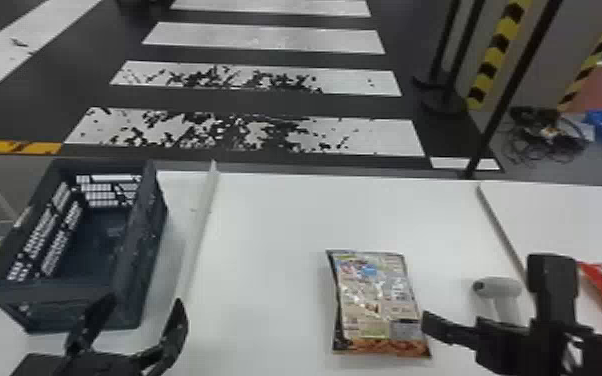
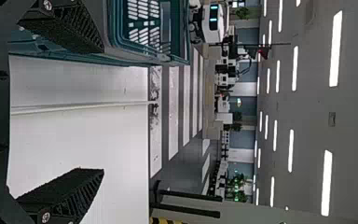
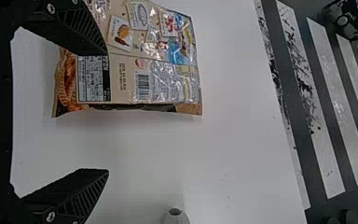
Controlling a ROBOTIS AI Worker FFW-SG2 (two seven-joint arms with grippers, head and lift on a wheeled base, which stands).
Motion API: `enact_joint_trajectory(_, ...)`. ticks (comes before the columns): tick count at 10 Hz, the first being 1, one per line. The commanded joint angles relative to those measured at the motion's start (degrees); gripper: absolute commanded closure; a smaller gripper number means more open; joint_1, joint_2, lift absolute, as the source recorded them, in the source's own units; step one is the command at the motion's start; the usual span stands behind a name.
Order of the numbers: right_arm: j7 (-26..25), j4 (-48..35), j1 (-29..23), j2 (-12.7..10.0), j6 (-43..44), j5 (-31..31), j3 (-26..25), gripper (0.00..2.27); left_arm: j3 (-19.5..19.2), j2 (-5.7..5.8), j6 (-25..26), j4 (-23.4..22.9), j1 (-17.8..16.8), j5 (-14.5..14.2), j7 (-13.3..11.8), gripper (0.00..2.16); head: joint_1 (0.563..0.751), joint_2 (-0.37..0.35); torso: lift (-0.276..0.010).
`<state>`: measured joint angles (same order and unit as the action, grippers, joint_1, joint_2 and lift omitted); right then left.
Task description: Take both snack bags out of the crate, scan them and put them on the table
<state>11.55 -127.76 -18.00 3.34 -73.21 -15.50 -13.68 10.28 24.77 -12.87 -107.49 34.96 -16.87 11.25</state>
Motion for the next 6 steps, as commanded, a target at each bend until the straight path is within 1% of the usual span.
enact_joint_trajectory(1,0.8,2.7,1.1,-0.1,-0.1,-0.1,0.7,0.10,0.0,-0.16,0.0,0.1,0.0,0.0,-0.1,0.09,0.695,-0.015,-0.092)
enact_joint_trajectory(6,4.2,11.9,5.0,-0.2,1.0,-0.3,1.8,0.10,0.0,-0.25,0.0,0.2,0.0,0.2,-0.1,0.09,0.695,0.030,-0.092)
